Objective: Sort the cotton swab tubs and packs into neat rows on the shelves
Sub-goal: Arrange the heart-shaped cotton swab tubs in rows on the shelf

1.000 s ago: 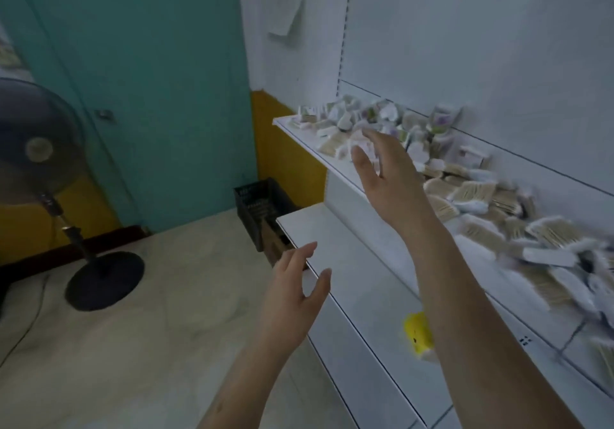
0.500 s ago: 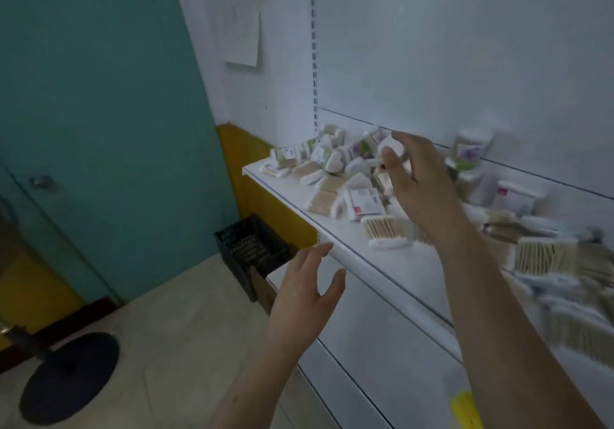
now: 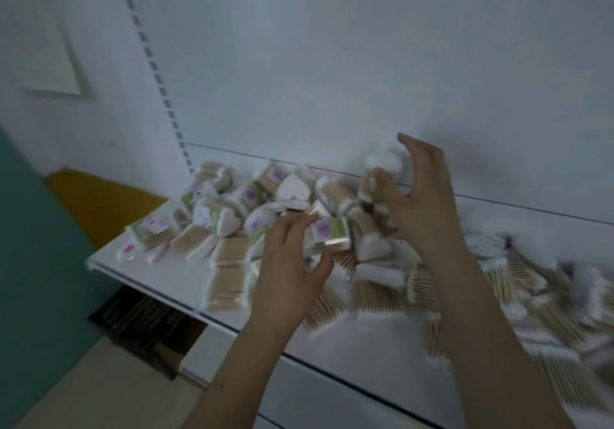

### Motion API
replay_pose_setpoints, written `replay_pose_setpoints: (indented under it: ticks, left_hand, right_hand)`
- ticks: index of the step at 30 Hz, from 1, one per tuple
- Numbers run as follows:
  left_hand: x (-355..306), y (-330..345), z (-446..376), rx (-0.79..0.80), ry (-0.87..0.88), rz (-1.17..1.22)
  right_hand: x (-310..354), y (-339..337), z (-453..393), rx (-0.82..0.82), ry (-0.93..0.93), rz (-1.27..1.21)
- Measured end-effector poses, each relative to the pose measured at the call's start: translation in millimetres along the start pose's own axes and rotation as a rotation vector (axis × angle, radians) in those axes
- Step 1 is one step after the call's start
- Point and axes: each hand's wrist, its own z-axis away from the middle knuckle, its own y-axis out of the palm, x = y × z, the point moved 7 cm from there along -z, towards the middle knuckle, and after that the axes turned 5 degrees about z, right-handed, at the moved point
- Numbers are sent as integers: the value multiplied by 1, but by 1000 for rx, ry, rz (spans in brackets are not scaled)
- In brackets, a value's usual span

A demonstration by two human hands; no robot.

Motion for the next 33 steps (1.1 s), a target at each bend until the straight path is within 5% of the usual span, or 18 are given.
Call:
replay_pose_setpoints:
  ticks: [9, 17, 33]
  left_hand:
    - [25, 31, -32, 171, 98, -130]
    - [27, 20, -36, 254, 128, -7]
    - [-12, -10, -16, 274, 276, 384]
  right_hand:
    - [-6, 28, 4, 38, 56, 91]
    - [5, 41, 5, -21, 114, 94]
    - [35, -49, 74, -433, 248, 5]
